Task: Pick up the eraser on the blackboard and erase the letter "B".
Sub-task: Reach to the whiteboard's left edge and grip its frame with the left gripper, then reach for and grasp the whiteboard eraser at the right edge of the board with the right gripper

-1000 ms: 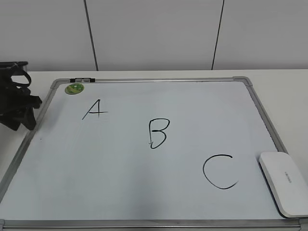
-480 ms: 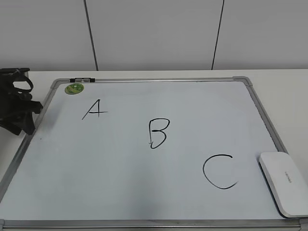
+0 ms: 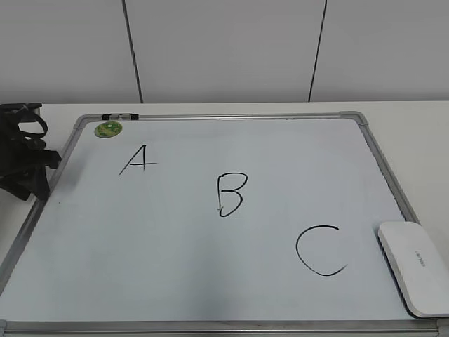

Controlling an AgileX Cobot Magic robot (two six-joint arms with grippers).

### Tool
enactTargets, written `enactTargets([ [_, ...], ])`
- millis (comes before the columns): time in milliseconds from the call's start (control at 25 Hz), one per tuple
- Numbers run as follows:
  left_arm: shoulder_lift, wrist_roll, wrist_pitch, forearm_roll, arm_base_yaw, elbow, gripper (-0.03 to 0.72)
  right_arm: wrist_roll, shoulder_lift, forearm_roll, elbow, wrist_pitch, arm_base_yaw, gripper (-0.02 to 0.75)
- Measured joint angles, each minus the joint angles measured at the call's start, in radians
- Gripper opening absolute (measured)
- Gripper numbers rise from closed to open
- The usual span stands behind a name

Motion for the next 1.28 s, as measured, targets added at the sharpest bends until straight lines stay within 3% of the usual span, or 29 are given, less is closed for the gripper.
enactTargets([
  [440, 0.014, 0.002, -0.002, -0.008, 0.0, -0.002, 0.228, 0.0, 0.0, 0.0, 0.0, 0.0, 0.0, 0.586],
  [720, 0.014, 0.002, 0.0, -0.041, 0.001, -0.004, 0.019, 0.0, 0.0, 0.01, 0.0, 0.0, 0.0, 0.587],
  [1080, 0.014, 0.002, 0.0, -0.047, 0.001, -0.004, 0.011, -0.026, 0.005, 0.067, -0.005, 0.005, 0.0, 0.586],
  [1280, 0.014, 0.002, 0.001, -0.047, 0.001, -0.004, 0.011, -0.114, 0.155, 0.086, -0.061, 0.01, 0.0, 0.587],
])
